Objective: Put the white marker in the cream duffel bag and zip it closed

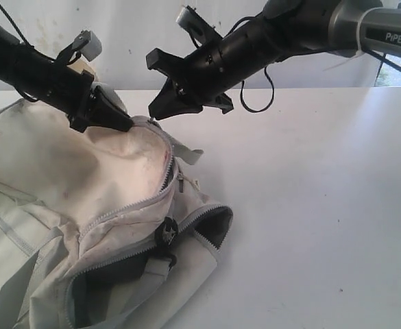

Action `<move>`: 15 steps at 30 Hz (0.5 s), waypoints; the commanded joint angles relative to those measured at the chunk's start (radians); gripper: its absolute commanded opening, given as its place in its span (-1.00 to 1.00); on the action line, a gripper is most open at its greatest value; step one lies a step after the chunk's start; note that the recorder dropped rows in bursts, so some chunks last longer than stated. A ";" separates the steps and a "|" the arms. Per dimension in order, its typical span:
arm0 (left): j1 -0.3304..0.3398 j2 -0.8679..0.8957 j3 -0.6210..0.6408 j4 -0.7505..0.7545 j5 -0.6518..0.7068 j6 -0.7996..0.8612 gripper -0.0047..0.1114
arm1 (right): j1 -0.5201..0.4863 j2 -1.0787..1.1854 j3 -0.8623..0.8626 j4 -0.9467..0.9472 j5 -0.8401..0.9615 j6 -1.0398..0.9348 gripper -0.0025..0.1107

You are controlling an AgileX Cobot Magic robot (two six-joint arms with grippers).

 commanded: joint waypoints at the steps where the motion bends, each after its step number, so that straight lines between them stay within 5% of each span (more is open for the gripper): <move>1: 0.002 0.000 0.002 0.063 -0.001 -0.027 -0.92 | 0.000 -0.006 0.001 -0.056 0.028 0.047 -0.96; 15: 0.060 -0.006 0.002 0.128 -0.069 -0.202 -0.92 | -0.033 -0.054 0.001 -0.153 0.095 0.106 -0.96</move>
